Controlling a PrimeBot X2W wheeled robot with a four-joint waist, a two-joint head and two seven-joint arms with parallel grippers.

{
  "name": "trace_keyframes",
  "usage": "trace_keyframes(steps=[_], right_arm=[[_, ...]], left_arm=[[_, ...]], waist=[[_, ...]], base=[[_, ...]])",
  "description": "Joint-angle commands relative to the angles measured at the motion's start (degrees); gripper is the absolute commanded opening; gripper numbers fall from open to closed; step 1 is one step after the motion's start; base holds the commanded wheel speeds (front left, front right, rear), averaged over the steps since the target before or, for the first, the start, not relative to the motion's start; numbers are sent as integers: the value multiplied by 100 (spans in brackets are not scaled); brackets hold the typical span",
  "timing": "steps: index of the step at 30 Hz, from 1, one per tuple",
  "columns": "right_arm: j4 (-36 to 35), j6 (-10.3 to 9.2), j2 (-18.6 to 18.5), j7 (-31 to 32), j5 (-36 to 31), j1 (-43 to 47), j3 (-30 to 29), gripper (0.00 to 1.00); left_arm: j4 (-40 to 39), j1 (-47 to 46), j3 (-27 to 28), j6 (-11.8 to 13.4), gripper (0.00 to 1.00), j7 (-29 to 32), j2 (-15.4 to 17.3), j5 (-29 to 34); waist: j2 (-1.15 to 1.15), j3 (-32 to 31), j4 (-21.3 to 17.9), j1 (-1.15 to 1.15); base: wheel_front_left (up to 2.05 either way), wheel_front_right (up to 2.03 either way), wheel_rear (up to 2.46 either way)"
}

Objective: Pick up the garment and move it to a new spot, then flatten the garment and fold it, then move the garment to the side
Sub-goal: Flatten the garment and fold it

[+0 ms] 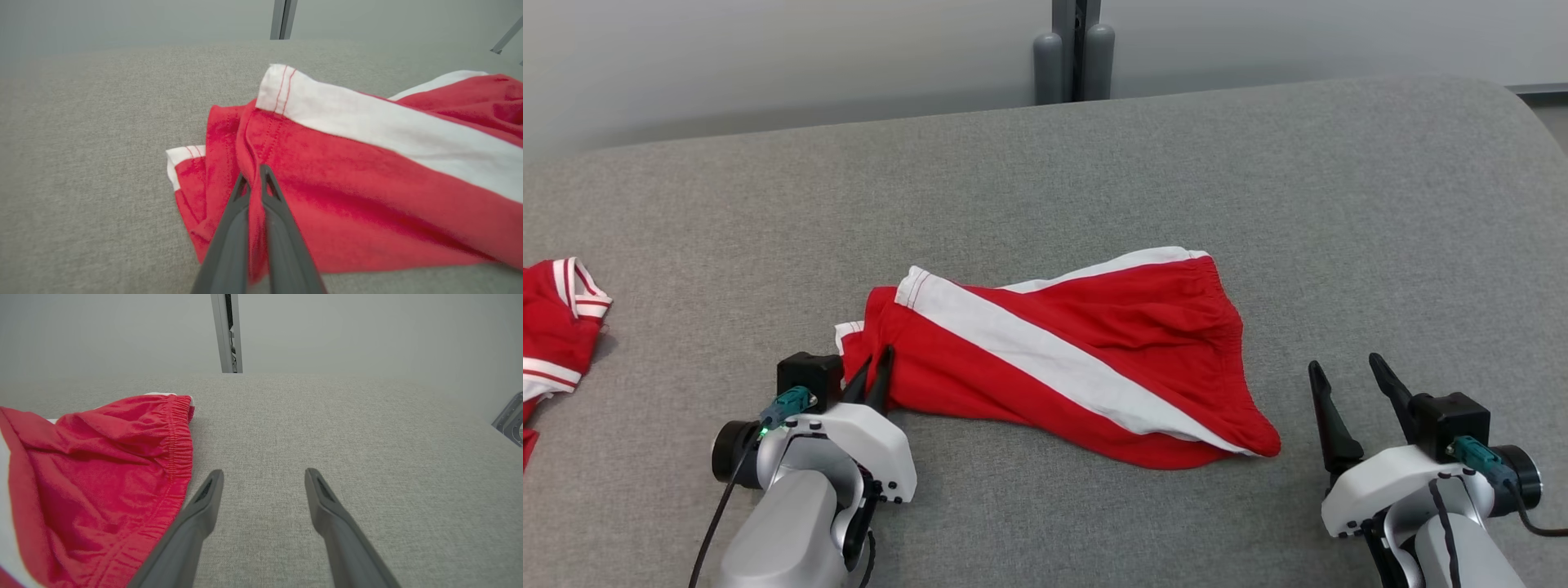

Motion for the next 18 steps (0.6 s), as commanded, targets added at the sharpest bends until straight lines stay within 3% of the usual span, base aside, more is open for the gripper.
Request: trace_keyframes(steps=[1, 7, 14, 15, 16, 18], right_arm=[[-11, -2, -18, -29, 31, 35, -21, 100], [-10, -2, -6, -29, 113, 232, -24, 100], [19, -2, 22, -29, 364, 435, 272, 100], [26, -2, 32, -29, 458, 500, 405, 100], [30, -2, 32, -29, 501, 532, 457, 100], [30, -2, 34, -29, 612, 578, 583, 100]], left_arm=[[-123, 65, 87, 59, 0, -3, 29, -30], [-848, 863, 529, 230, 0, -2, 34, 6], [-1068, 1767, 672, 351, 0, -3, 30, -103], [-1153, 1909, 702, 425, 45, -3, 34, -102], [-1200, 1999, 722, 461, 100, -3, 33, -108], [-1349, 2146, 777, 555, 100, -3, 31, -56]], waist=[[0, -57, 47, 0], [0, -354, 237, 0], [0, -629, 423, 0], [0, -678, 454, 0], [0, -703, 466, 0], [0, -757, 477, 0]], base=[[0, 0, 0], [0, 0, 0], [0, 0, 0], [0, 0, 0], [0, 0, 0], [0, 0, 0]])
